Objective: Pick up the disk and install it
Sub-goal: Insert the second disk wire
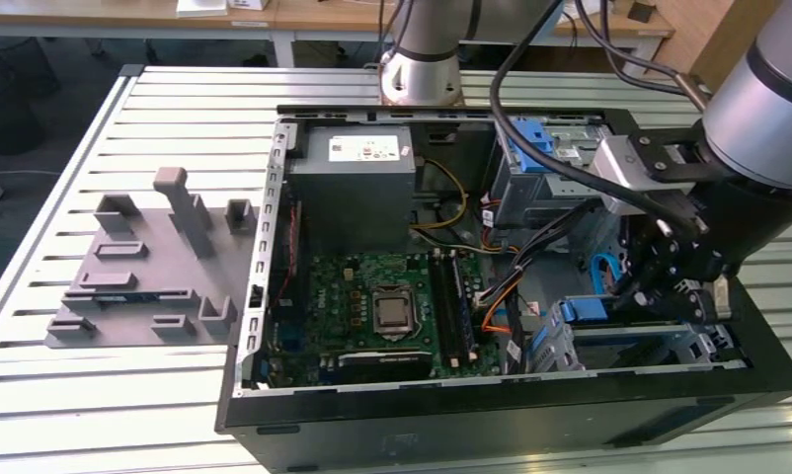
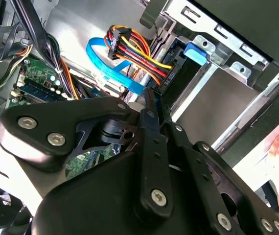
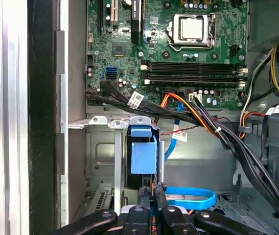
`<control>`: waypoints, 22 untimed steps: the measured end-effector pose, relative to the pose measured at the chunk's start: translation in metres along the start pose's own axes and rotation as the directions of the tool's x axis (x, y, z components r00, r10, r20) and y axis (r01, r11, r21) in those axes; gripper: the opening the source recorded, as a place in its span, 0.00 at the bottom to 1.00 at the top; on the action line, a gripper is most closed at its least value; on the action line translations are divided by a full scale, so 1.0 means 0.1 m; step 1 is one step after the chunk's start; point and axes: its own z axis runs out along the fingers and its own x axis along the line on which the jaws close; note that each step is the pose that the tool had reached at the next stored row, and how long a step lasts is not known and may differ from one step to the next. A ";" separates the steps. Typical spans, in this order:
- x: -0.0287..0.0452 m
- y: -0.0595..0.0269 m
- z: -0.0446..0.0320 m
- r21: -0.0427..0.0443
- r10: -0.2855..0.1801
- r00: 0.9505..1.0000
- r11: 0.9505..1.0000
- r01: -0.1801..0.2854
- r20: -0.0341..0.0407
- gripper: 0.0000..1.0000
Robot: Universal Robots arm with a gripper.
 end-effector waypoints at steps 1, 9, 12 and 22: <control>0.000 0.000 0.002 0.000 0.000 1.000 1.000 0.000 0.000 0.17; -0.002 -0.003 -0.061 0.000 0.000 1.000 1.000 0.000 0.001 0.24; -0.003 -0.004 -0.089 0.000 0.000 1.000 1.000 0.000 0.001 0.24; -0.004 -0.005 -0.118 0.000 0.000 1.000 1.000 0.000 0.001 0.11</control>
